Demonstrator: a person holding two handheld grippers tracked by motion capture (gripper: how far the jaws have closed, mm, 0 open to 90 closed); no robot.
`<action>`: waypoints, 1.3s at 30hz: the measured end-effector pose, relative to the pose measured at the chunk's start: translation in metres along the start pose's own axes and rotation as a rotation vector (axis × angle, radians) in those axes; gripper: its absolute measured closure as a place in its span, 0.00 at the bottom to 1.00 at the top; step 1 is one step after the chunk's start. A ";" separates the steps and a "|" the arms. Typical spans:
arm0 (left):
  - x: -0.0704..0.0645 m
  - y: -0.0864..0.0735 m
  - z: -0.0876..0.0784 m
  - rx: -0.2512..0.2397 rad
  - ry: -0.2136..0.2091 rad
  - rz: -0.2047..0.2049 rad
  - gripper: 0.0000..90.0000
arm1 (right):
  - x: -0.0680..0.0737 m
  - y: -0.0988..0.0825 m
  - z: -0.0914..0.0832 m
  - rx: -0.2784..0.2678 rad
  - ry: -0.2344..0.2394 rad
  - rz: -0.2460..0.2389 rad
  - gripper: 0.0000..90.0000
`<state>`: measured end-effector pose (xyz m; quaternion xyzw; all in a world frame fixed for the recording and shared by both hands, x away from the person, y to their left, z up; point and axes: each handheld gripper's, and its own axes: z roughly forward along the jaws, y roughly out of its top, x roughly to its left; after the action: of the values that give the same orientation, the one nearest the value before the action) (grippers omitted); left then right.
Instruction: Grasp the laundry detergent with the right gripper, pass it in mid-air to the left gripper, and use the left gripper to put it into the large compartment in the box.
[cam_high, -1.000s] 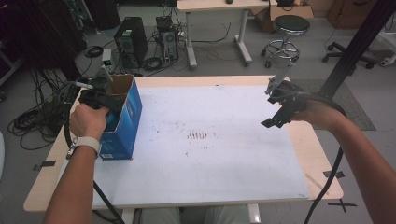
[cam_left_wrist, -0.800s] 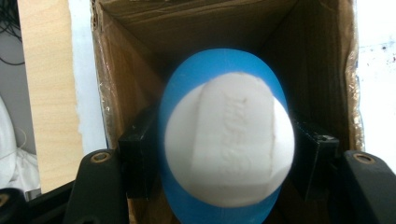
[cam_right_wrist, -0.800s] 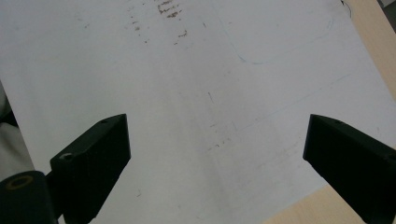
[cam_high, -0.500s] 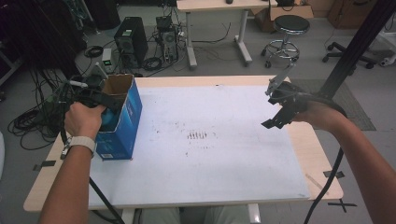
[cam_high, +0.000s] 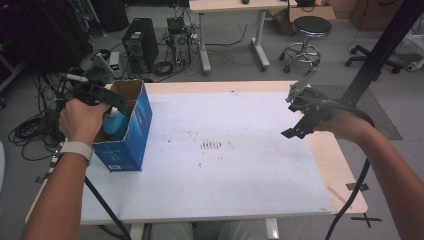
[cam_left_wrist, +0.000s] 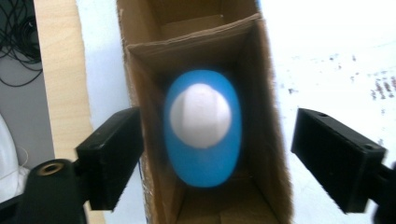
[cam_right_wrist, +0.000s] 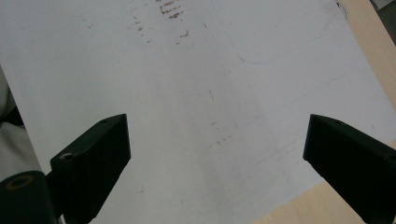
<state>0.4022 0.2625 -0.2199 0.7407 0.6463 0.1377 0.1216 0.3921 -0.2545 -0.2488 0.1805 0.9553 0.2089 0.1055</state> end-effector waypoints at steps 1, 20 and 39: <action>-0.003 0.001 -0.006 0.002 -0.010 0.006 0.17 | 0.000 0.000 0.000 0.001 0.000 0.000 0.08; -0.068 0.021 -0.067 -0.066 -0.054 0.225 0.10 | 0.002 0.005 -0.007 0.000 -0.006 -0.004 0.08; -0.135 0.044 -0.080 -0.074 -0.101 0.425 0.08 | 0.001 0.008 -0.007 0.014 0.001 0.000 0.08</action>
<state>0.3971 0.1226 -0.1358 0.8613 0.4632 0.1466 0.1490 0.3921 -0.2497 -0.2393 0.1811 0.9568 0.2022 0.1039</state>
